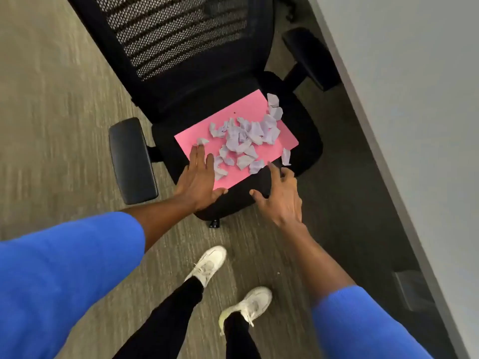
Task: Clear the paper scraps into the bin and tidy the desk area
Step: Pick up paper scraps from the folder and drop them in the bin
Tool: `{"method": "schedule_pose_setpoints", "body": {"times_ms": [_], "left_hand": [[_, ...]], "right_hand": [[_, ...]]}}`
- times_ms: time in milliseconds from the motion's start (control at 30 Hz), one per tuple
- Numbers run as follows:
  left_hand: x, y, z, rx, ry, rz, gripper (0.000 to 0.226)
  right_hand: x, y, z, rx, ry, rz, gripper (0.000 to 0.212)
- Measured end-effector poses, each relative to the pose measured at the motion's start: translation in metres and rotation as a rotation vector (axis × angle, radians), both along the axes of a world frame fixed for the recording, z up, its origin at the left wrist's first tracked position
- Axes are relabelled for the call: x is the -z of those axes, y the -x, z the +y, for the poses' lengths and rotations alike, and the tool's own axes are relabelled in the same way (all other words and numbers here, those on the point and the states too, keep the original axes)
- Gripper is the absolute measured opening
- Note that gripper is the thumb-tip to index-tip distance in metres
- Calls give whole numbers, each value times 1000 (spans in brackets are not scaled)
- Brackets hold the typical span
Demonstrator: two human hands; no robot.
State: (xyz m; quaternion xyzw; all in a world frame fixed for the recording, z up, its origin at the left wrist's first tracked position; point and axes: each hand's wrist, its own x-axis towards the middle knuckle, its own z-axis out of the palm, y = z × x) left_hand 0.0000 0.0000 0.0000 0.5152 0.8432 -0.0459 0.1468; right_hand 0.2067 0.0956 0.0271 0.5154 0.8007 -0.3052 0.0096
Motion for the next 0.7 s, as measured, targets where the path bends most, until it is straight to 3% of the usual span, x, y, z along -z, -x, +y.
{"method": "schedule_pose_setpoints", "body": {"times_ms": [167,300,400,567,700], "left_hand": [[31,26,23,-81,7,-54,139],[51,36,37,-88,-25,-113,142],[62,39,43,-52,-23,-114,127],[70,37,43,-42,-83,-116,79],[74,35,42,-79,-104,-159,59]], "right_hand": [[34,46,26,-75,35,-43,92],[58,75,42,-111,11,-68,90],[72,92,48,-145,-54,-101,87],[89,112,52,-164,-127,-127,80],[98,123,50,-141,-146,-106,60]]}}
